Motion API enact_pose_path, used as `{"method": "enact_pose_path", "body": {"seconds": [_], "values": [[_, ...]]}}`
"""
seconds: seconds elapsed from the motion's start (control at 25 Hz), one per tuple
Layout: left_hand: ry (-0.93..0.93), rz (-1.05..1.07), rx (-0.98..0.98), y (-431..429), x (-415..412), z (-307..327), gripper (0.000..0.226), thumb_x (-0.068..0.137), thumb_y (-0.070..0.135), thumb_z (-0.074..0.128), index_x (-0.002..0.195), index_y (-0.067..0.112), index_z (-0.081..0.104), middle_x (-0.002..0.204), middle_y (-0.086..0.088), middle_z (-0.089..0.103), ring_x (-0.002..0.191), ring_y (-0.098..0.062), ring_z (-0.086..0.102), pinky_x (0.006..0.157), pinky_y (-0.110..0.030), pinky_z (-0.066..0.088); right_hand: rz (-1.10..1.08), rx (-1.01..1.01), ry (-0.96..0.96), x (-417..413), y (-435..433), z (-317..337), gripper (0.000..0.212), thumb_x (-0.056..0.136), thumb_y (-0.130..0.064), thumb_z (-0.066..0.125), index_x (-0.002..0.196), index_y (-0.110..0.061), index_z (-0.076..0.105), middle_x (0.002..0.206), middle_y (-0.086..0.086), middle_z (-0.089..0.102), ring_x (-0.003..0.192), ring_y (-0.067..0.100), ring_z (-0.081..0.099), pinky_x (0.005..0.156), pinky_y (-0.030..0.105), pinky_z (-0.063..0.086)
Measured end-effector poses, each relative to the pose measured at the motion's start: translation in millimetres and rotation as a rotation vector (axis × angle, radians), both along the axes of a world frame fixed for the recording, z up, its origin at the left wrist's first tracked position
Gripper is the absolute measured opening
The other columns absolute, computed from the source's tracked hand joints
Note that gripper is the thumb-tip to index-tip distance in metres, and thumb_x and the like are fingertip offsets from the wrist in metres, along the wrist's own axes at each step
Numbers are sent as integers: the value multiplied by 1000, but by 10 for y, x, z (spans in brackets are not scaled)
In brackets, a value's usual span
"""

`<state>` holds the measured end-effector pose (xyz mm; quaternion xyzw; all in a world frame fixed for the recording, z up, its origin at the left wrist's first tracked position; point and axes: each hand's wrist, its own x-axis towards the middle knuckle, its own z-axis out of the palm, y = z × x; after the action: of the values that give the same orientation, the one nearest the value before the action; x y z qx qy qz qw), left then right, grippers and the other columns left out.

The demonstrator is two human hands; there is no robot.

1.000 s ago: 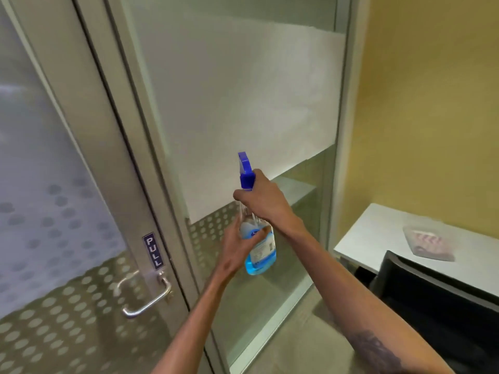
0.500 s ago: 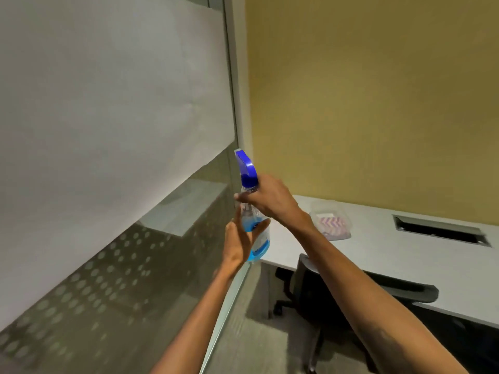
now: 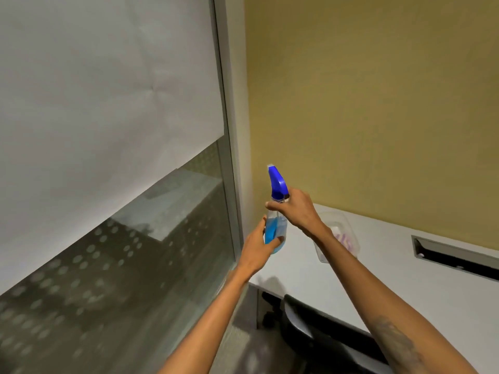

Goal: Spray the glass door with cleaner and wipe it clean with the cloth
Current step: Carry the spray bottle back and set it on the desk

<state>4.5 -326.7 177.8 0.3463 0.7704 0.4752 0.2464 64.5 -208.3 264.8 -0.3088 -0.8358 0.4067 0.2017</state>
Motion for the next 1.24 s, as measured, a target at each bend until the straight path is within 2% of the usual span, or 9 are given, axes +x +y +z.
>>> {"method": "enact_pose_path", "body": {"seconds": [0.16,0.24,0.32,0.44,0.56,0.68,0.76,1.0,1.24], "values": [[5,34,-193,587,3,-430,70,96,38,65,157,28,32,145,-4,58,120,-22,61,95,-32,48,-11,-73,-119,-257,758,-556,37,86,-27,82,112,-3,69,100,14,71,85,25,59,72,30,43],[-6,14,-281,773,48,-672,69,97,37,65,157,23,34,153,-5,52,132,-25,56,105,-36,46,-30,-109,-162,-326,1020,-838,35,86,-24,82,113,-4,69,100,12,69,87,26,59,73,30,41],[17,-25,-413,899,117,-922,71,98,39,62,159,21,31,162,-3,40,146,-26,43,117,-39,37,-49,-157,-191,-367,1211,-1109,36,88,-18,80,117,-2,67,107,16,71,89,26,58,74,28,41],[44,-100,-524,1038,217,-1243,67,100,41,58,159,23,32,166,-1,33,151,-23,33,122,-37,28,-103,-234,-209,-415,1421,-1471,40,91,-14,77,125,0,62,122,21,69,97,30,62,71,25,41],[-3,-91,-500,1186,238,-1361,64,100,38,58,157,24,34,164,0,36,148,-21,38,120,-35,31,-156,-268,-218,-442,1572,-1716,43,93,-14,75,131,0,60,127,22,68,113,36,65,79,29,43],[-19,-70,-474,1328,160,-1366,62,101,34,58,157,22,35,162,-1,39,143,-22,45,117,-35,35,-207,-300,-196,-439,1653,-1871,44,94,-14,75,132,2,59,127,23,68,115,37,66,92,37,53],[-13,-84,-475,1409,108,-1359,62,101,32,57,158,21,33,163,-3,37,145,-22,42,119,-36,34,-226,-328,-171,-441,1679,-1943,44,94,-14,75,132,3,58,128,23,68,117,38,66,98,39,53],[-4,-121,-497,1570,33,-1327,63,103,30,56,159,19,29,165,-4,32,147,-24,40,118,-36,34,-225,-392,-135,-483,1716,-2113,47,96,-13,74,135,5,55,134,24,64,122,39,63,104,41,51],[19,-143,-501,1714,0,-1343,61,104,29,56,158,17,31,162,-5,37,141,-24,47,113,-34,40,-214,-398,-135,-495,1751,-2301,49,97,-15,72,138,5,53,139,23,62,125,39,62,108,43,49]]}}
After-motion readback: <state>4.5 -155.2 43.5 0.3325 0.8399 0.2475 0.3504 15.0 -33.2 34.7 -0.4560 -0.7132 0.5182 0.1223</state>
